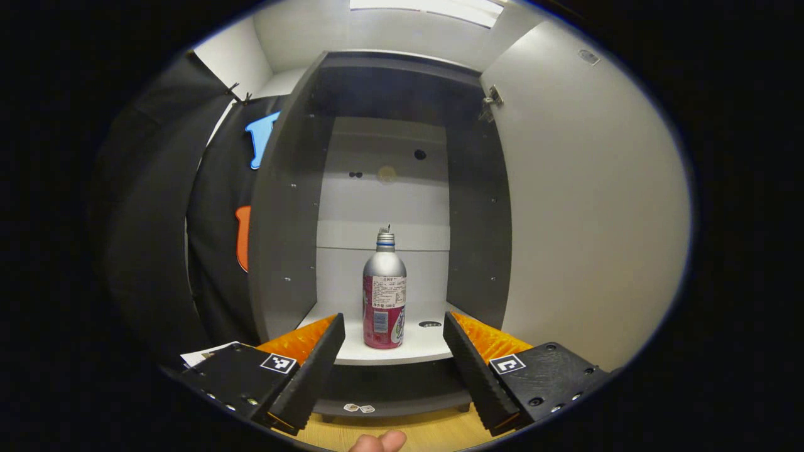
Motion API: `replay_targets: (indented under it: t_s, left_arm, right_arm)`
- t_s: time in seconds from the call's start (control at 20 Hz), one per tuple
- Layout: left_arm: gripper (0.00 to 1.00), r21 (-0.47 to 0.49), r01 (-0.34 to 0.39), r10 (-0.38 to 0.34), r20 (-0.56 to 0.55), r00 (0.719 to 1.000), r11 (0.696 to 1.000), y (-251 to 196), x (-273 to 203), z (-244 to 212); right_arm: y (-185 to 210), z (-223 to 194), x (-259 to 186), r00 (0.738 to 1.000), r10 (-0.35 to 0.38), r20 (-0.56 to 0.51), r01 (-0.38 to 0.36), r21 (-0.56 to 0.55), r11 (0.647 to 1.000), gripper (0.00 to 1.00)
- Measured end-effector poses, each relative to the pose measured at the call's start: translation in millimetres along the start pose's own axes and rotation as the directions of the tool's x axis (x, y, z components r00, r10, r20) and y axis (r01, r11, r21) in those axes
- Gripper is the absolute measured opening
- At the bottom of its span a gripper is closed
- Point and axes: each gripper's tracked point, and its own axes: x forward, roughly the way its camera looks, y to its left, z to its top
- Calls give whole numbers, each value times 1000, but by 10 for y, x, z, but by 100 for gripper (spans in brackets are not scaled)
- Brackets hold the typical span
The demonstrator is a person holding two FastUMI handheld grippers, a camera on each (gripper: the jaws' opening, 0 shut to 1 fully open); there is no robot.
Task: Open the cabinet door with the right hand, grasp the bottle in the cabinet with the left hand and place it on the coaster, then close the cabinet door with the right hand.
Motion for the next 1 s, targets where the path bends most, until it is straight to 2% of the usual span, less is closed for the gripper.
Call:
replay_targets:
  t_s: [0.15, 0.35, 0.55, 0.6, 0.65, 0.7, 1.0]
  left_arm:
    - [95, 46, -50, 52, -47, 998, 998, 94, 375, -235]
    - [96, 47, -55, 58, -45, 997, 997, 115, 695, -363]
    - [95, 5, -68, 68, 1, 998, 998, 185, 904, -311]
    - [100, -1, -67, 67, 7, 998, 998, 188, 941, -301]
    - [100, -3, -73, 73, 11, 997, 997, 202, 973, -288]
    - [95, -6, -77, 77, 15, 997, 997, 218, 1003, -275]
    - [95, -3, -90, 90, 21, 996, 996, 247, 1206, -208]
  right_arm:
    - [-32, -2, 28, 1000, -13, 0, 13, 1, 1000, 91]
    - [-101, -5, 58, 999, -41, -9, 40, -3, 999, 91]
    - [-152, -28, 79, 998, -58, -21, 58, -3, 998, 91]
    - [-162, -45, 98, 998, -61, -23, 61, -3, 998, 91]
    - [-171, -52, 107, 997, -66, -26, 66, -4, 998, 91]
    - [-181, -60, 113, 997, -69, -30, 69, -5, 998, 91]
    - [-236, -104, 119, 995, -87, -43, 87, -9, 996, 91]
